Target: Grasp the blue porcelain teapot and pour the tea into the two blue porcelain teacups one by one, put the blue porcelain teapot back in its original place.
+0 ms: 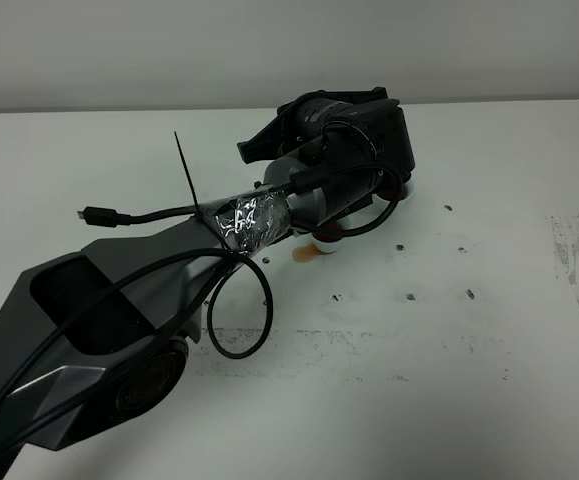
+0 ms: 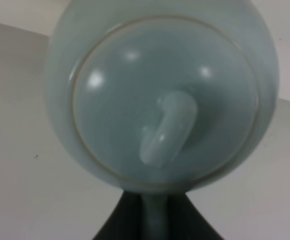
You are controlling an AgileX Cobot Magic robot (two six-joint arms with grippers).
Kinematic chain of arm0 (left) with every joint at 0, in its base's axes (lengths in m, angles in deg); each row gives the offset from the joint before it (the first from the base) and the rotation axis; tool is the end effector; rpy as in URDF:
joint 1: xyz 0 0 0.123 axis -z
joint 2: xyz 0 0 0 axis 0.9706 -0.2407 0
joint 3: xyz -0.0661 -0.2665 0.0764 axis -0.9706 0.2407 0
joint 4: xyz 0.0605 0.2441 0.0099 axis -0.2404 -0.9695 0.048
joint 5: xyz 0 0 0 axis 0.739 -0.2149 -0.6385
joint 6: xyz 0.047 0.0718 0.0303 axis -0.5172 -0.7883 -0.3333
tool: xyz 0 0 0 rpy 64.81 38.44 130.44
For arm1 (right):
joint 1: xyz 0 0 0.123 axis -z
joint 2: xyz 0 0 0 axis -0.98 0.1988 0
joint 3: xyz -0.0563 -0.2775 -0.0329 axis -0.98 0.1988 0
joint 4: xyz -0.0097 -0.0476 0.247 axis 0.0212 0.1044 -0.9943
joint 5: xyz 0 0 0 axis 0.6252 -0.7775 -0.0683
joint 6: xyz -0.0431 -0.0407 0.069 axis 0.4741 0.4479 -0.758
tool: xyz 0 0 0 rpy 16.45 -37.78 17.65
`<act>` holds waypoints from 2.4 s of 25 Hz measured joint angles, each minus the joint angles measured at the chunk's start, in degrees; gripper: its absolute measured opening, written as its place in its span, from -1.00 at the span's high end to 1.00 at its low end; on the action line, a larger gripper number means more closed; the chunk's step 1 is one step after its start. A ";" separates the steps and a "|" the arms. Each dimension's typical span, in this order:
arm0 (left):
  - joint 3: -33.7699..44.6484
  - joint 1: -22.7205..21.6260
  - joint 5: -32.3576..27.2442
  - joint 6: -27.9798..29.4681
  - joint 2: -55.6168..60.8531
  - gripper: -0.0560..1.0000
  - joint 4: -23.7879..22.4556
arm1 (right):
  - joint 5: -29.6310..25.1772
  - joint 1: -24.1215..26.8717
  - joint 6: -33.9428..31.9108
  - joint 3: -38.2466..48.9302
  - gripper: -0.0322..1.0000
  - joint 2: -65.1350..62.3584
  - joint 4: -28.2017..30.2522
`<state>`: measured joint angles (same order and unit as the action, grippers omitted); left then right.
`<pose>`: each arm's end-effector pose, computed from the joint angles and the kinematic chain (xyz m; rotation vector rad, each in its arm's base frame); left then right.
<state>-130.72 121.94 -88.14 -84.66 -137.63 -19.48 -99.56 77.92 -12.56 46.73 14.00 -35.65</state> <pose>0.4275 -0.3443 0.1840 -2.6476 -0.4805 -1.5125 -0.0110 -0.0061 0.2797 -0.0307 2.0641 -0.0983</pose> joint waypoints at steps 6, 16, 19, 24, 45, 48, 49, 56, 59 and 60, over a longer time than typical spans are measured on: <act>0.00 0.00 -0.07 -0.94 0.00 0.88 -0.71 | 0.00 0.00 0.00 0.00 -0.10 0.00 0.00; 0.00 0.00 -0.14 -1.35 0.00 0.88 -0.68 | 0.00 0.00 0.00 0.00 -0.10 0.00 0.00; 0.00 0.00 -0.14 -0.01 0.00 0.88 0.38 | 0.00 0.00 0.00 0.00 -0.10 0.00 0.00; 0.00 -0.06 -0.92 4.12 0.00 0.88 2.92 | 0.00 0.00 0.00 0.00 -0.10 0.00 0.00; -12.20 -12.45 -9.53 39.25 9.96 0.88 36.75 | 0.00 0.00 0.00 0.00 -0.10 0.00 0.00; -11.87 -13.47 -9.57 45.78 12.40 0.88 41.90 | 0.00 0.00 0.00 0.00 -0.10 0.00 0.00; -10.85 -13.67 -9.57 47.09 13.53 0.88 43.11 | 0.00 0.00 0.00 0.00 -0.10 0.00 0.00; 13.35 -16.35 -9.43 54.45 26.76 0.88 52.19 | 0.00 0.00 0.00 0.00 -0.10 0.00 0.00; 23.32 -18.74 -9.44 55.80 29.70 0.88 56.37 | 0.00 0.00 0.00 0.00 -0.10 0.00 0.00; 25.11 -19.61 -9.44 55.94 29.87 0.88 57.25 | 0.00 0.00 0.00 0.00 -0.10 0.00 0.00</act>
<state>-105.61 102.33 -97.58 -28.72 -107.76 37.77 -99.56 77.92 -12.56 46.73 14.00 -35.65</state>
